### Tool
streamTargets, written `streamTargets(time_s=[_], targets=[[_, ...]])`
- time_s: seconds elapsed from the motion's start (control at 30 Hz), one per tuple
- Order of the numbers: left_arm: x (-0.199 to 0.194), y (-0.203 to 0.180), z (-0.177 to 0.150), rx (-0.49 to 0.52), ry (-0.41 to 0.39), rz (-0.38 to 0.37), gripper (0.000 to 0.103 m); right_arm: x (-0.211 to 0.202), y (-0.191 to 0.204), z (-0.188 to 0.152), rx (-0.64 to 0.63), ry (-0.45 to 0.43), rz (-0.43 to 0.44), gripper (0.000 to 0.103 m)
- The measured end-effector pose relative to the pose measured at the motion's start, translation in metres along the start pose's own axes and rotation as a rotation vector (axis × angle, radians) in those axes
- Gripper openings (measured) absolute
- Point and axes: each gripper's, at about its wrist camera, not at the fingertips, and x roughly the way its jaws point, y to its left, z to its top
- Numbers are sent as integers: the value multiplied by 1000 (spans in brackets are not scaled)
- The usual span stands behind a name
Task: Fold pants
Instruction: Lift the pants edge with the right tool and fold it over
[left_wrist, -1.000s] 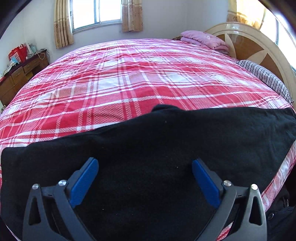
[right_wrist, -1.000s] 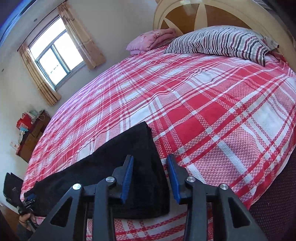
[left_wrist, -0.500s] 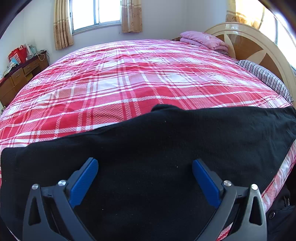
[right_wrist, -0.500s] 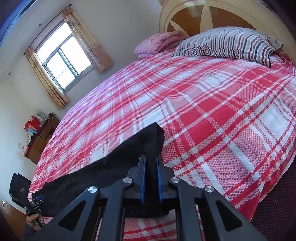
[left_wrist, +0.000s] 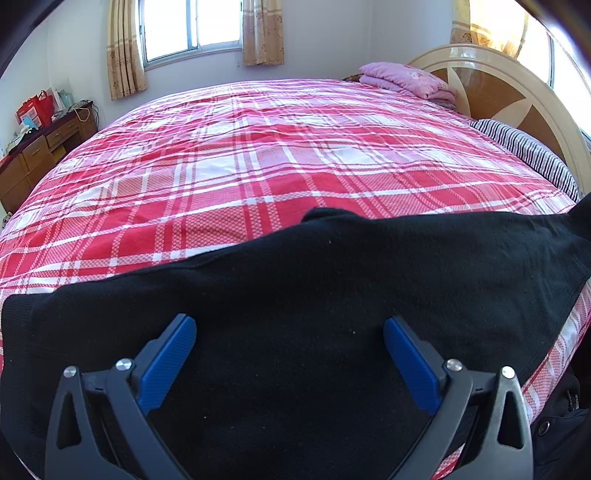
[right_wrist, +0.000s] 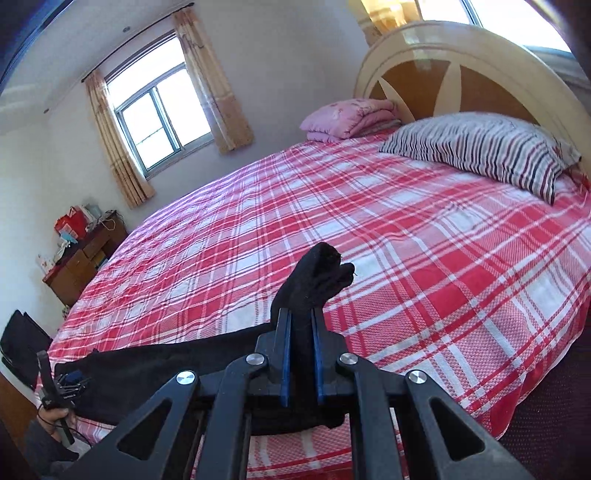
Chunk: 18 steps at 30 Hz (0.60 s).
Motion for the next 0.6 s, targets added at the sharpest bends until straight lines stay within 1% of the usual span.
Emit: streamTargets(time_s=[0.2, 0.6], targets=[[0, 0, 0, 0, 2, 1, 103, -7, 32, 1, -58, -7, 40, 10], [0, 0, 0, 1, 1, 1, 103, 5, 101, -11, -156, 37, 165, 10]])
